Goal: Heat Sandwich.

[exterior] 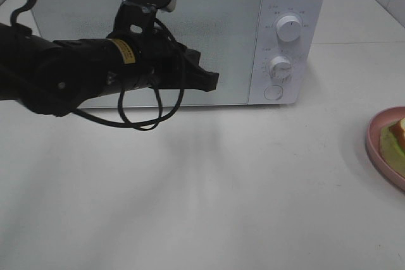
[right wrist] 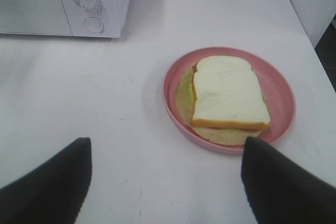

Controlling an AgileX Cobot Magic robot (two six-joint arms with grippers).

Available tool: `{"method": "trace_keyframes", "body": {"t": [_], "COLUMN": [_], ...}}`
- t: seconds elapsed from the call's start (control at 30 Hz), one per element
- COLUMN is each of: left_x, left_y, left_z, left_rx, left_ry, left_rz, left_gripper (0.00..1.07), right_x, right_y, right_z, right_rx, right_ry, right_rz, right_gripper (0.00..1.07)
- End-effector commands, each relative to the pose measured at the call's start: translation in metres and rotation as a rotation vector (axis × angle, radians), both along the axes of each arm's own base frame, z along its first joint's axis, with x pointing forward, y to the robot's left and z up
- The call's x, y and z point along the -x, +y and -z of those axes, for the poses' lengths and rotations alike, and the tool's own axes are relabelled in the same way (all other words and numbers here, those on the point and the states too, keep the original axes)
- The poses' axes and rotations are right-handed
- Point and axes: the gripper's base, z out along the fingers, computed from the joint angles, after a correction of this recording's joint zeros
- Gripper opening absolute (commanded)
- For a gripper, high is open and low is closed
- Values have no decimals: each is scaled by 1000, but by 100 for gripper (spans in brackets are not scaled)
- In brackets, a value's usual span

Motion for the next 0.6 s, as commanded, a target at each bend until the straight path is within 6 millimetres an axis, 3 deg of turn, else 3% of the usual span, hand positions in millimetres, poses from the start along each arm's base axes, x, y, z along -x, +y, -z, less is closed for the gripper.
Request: {"method": "trace_keyframes", "body": {"t": [0.03,0.1,0.13,0.17,0.23,0.27,0.3,0.6], "left_x": [12,17,17,22,27,27,31,52], "left_y": [9,13,13,16,19,19,21,51], "left_z": [-6,-5,-5,-4,-2,-2,-1,-3], "left_rx": [10,-18,-18,-61,-113,-113,-156,-403], "left_ry": [52,114,114,177,233,233,275,512], "left_rz": [-20,-25,-25,-19,-7,-7,4,24], "left_gripper": [3,22,22,52,84,84,101,98], "right_x": [4,4,4,4,4,4,4,4], "right_y": [0,0,0,0,0,0,0,0], "right_z": [0,0,0,0,0,0,0,0], "right_rx": [7,7,7,7,7,7,8,8], "right_ry": [-30,-30,-30,-30,-30,-30,-30,-30], "right_rz": [-3,-3,-3,-3,-3,-3,-4,-4], "right_gripper": [76,76,76,76,76,76,76,76]}}
